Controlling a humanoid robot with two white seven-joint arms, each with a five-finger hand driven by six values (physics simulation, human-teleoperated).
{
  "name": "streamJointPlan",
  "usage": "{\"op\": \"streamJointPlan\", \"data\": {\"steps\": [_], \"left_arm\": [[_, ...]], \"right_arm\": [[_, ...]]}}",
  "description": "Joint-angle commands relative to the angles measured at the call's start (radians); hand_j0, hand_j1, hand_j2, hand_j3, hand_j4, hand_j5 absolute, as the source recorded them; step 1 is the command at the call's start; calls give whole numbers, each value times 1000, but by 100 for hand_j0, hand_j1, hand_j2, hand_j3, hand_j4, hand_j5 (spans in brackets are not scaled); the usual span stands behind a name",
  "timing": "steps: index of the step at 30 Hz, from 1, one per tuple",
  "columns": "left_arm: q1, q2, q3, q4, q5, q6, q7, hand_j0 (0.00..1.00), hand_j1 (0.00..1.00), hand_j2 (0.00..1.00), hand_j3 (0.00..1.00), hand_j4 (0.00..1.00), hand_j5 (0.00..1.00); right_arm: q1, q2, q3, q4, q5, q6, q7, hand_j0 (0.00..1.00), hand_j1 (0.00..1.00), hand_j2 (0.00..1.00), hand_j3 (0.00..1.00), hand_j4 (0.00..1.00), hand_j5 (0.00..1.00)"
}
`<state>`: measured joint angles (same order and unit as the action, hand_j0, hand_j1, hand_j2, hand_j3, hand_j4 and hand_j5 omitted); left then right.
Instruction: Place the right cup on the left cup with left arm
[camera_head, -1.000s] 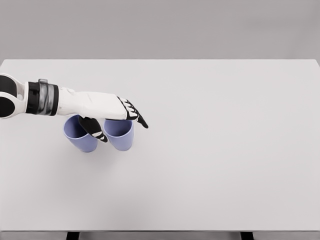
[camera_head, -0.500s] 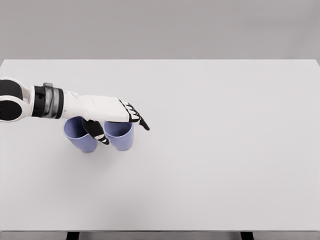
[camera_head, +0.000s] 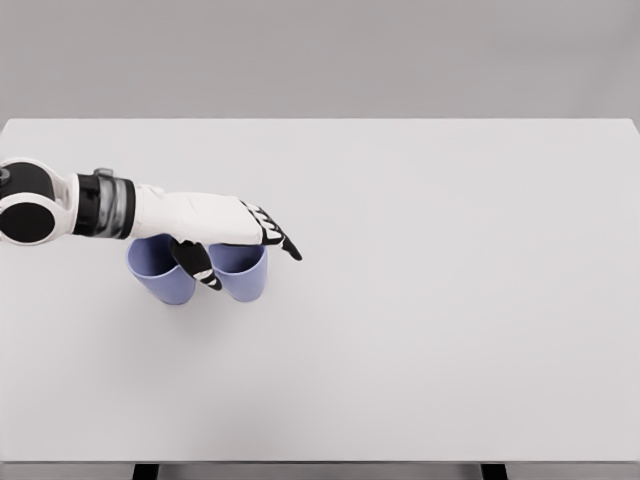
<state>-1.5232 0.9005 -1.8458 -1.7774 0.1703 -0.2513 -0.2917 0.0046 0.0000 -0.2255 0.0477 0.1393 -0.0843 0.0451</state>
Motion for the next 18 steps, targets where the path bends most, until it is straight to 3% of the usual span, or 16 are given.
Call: {"op": "streamJointPlan", "data": {"steps": [1, 18], "left_arm": [[0, -2, 0, 1, 3, 1, 0, 92, 92, 92, 92, 92, 92], [3, 0, 2, 3, 1, 59, 0, 93, 93, 93, 93, 93, 93]], "right_arm": [[0, 0, 0, 0, 0, 0, 1, 100, 100, 100, 100, 100, 100], [0, 0, 0, 0, 0, 0, -1, 100, 100, 100, 100, 100, 100]]}}
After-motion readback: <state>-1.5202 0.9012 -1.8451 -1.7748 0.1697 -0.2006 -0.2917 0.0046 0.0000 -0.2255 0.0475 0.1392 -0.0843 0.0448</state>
